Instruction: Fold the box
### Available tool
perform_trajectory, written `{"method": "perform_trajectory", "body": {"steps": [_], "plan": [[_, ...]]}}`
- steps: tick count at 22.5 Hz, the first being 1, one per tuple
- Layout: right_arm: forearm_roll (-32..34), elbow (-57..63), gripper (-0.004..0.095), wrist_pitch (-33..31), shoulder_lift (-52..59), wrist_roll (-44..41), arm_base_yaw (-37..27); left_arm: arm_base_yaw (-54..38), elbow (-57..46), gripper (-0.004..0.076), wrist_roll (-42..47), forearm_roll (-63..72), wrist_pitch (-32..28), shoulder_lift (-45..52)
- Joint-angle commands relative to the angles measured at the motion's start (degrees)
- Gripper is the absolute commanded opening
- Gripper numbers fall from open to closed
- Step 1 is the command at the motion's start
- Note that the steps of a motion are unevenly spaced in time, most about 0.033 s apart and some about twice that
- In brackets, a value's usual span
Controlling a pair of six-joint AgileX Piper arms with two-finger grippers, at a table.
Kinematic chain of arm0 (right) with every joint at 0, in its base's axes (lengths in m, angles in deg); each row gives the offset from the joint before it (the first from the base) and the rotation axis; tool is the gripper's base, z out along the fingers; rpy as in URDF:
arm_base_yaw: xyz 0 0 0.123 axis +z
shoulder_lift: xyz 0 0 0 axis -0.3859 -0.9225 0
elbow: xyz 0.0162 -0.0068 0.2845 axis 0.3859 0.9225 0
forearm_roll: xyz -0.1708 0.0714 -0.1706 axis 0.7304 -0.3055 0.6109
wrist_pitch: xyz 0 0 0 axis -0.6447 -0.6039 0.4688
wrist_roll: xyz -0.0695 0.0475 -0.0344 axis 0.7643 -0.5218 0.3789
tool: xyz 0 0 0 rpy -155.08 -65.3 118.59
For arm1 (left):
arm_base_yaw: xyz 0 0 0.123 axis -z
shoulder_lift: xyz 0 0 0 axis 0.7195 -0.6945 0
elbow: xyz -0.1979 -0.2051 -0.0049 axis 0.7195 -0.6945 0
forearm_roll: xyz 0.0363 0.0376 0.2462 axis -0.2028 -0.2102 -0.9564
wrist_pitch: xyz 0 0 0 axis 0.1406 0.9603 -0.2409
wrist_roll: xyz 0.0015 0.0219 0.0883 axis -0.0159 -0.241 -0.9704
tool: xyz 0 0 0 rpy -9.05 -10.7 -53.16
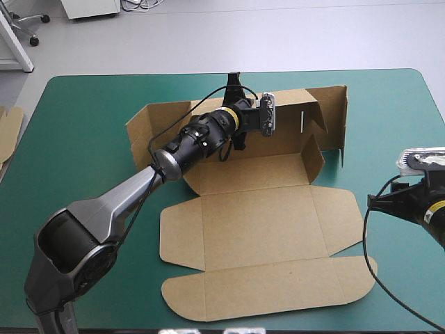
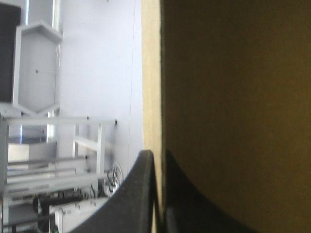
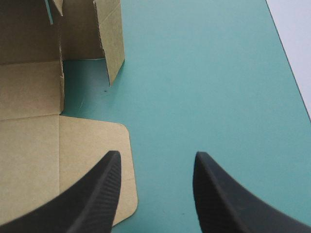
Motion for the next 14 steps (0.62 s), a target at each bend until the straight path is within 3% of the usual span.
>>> {"method": "perform_trajectory", "body": {"steps": [1, 4, 6, 10, 14], "plan": [[0.61, -1.94, 0.0444, 5.4, -3.16, -0.72, -0.23, 3.7, 0.76, -0.0015, 11.21, -8.35, 9.57, 3.09], [4.97, -4.04, 0.0444, 7.76, -8.3, -2.75, -1.91, 5.62, 0.76, -0.0015, 13.0, -8.26, 9.41, 3.09], [5.18, -8.72, 0.0444, 8.19, -11.18, -1.33, -6.53, 5.73, 0.76, -0.0015, 13.0, -8.26, 8.81, 3.09], [-6.97, -17.86, 0.0444, 9.63, -16.67, 8.65, -15.38, 5.73, -5.49, -0.0015, 13.08, -13.54, -0.89, 4.77], [-11.63, -23.51, 0.0444, 9.24, -21.99, 12.28, -18.39, 5.73, -10.87, -0.0015, 18.82, -24.25, -7.49, 6.47]]}}
